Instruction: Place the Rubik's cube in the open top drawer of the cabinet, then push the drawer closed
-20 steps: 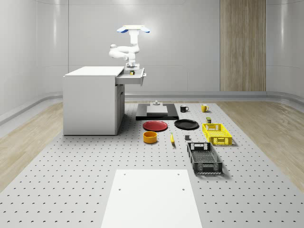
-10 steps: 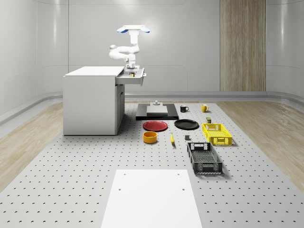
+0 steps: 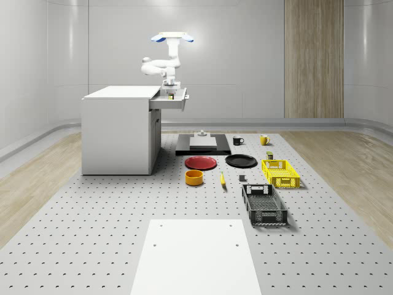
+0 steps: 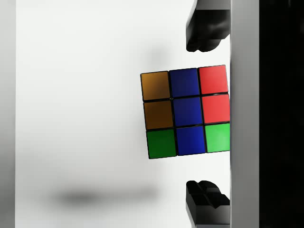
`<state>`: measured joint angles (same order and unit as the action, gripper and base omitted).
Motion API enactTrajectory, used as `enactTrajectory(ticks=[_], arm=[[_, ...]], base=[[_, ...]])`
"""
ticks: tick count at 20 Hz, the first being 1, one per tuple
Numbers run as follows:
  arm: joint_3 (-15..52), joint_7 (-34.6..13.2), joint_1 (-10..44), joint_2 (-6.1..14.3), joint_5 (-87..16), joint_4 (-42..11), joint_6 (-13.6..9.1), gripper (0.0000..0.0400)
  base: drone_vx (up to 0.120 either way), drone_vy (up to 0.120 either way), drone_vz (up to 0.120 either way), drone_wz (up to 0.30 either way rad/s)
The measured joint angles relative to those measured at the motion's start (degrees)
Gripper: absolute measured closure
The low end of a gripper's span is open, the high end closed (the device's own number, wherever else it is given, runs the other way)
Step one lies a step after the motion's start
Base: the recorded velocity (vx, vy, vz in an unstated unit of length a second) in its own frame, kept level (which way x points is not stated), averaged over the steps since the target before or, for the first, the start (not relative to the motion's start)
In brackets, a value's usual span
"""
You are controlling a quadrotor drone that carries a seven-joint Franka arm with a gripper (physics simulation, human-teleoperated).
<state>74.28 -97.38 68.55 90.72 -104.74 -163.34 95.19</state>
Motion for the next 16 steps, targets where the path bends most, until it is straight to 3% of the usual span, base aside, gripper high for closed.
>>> enactTrajectory(ticks=[8, 16], arm=[[2.5, 0.0, -0.5, -0.3, 2.3, -0.6, -1.1, 0.0], [3.0, 0.0, -0.6, -0.4, 2.7, -0.7, -1.4, 0.0]], base=[[0.0, 0.12, 0.115, 0.0], [0.0, 0.12, 0.0, 0.0]])
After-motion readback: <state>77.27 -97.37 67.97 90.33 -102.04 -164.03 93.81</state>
